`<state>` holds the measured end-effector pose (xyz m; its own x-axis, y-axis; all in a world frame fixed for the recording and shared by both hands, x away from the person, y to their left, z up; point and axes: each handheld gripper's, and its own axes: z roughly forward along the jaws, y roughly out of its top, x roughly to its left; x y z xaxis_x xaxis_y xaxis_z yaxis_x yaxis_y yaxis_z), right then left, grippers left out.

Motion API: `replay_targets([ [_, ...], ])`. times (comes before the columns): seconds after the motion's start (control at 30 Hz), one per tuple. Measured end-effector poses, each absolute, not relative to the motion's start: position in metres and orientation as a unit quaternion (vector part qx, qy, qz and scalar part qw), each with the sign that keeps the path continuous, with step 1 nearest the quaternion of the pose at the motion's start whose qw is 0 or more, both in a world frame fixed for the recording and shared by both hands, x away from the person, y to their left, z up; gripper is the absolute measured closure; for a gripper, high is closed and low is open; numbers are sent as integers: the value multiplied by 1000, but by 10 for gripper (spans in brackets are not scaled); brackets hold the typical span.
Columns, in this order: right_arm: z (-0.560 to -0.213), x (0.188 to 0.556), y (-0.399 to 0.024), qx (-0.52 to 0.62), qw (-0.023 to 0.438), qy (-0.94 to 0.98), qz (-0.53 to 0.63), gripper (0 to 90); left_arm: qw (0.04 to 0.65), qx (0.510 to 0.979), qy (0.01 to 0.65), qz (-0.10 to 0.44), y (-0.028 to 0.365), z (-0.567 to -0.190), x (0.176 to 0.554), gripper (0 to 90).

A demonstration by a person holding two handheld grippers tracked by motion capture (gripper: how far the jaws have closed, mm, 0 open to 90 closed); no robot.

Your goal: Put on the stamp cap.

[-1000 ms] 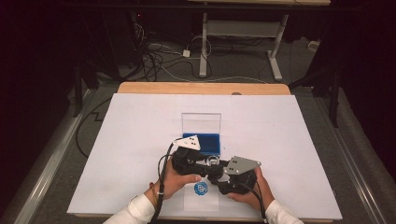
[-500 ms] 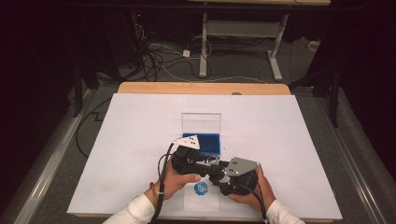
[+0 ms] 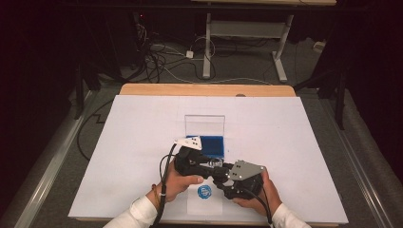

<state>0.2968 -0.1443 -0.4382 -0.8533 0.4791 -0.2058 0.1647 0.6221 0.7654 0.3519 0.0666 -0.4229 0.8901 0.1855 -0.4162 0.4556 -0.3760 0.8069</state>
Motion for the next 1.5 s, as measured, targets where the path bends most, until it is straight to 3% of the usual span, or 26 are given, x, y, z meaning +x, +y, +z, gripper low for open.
replay_targets([
  [0.17,-439,296,-144,183,204,878,394,379,527,817,196,-126,67,-421,352,549],
  [0.43,-435,301,-151,195,152,860,446,381,536,822,188,-35,68,-406,339,537],
  [0.7,-432,299,-153,190,134,854,465,381,530,832,159,27,65,-398,328,543],
  [1.0,-435,298,-153,190,124,858,461,380,528,835,150,16,64,-402,330,548],
  [1.2,-432,296,-152,185,140,859,456,375,545,823,160,-20,69,-404,338,548],
  [1.5,-433,292,-146,167,155,870,437,360,538,828,159,-21,63,-406,337,547],
])
